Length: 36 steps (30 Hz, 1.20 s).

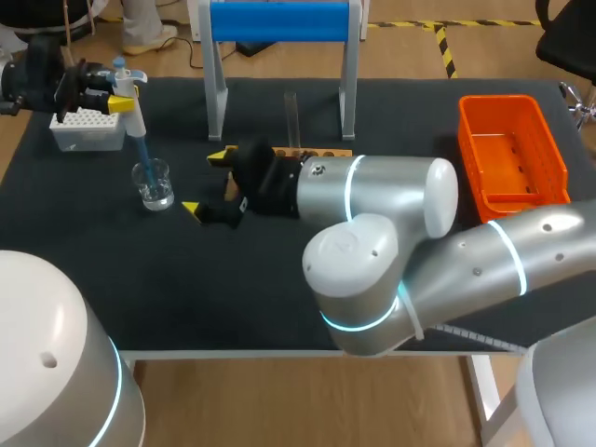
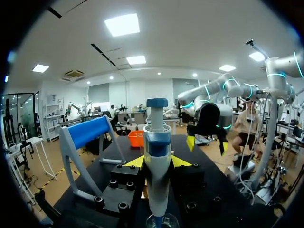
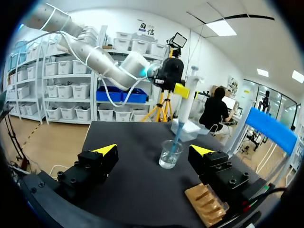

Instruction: Invert the test tube, pick up the pipette, mount the tip to pipette, aspirate from beaker and dispense into the tube, eject the tip, return the pipette, and cap with the stopper.

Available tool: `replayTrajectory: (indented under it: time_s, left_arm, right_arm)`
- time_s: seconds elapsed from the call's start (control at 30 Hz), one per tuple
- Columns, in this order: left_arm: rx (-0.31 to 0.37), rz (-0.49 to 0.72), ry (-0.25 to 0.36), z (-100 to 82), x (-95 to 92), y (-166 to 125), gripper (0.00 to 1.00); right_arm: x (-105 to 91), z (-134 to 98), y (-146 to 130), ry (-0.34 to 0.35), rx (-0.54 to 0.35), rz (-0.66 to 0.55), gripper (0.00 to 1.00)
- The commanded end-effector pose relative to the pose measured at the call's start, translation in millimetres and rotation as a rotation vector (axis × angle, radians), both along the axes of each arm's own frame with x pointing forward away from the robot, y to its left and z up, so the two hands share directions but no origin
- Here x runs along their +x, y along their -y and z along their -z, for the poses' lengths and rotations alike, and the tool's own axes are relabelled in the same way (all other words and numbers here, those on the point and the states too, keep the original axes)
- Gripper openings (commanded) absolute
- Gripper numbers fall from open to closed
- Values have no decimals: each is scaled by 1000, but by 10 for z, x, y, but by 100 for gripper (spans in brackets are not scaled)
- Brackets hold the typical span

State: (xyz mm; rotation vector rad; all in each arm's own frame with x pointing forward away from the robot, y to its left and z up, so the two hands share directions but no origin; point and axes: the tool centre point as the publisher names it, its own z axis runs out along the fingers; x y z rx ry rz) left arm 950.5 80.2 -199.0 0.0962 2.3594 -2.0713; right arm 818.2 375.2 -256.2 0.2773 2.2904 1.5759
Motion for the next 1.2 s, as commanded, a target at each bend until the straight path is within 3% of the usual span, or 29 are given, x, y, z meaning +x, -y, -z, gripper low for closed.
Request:
replayTrajectory:
  time_s: [0.03,0.33,0.63,0.9,1.2]
  left_arm:
    - [-1,5,0,3,15,-15,0]
    - [-1,5,0,3,15,-15,0]
    - [-1,5,0,3,15,-15,0]
    - [-1,5,0,3,15,-15,0]
    - [-1,5,0,3,15,-15,0]
  right_arm:
    - [3,-246,203,-40,-65,-88,100]
    - [-15,-597,280,-108,-102,-225,100]
    - [66,-959,339,-110,-145,-302,100]
    - [213,-1155,309,-139,-197,-418,100]
    - [239,-1388,226,-164,-187,-572,100]
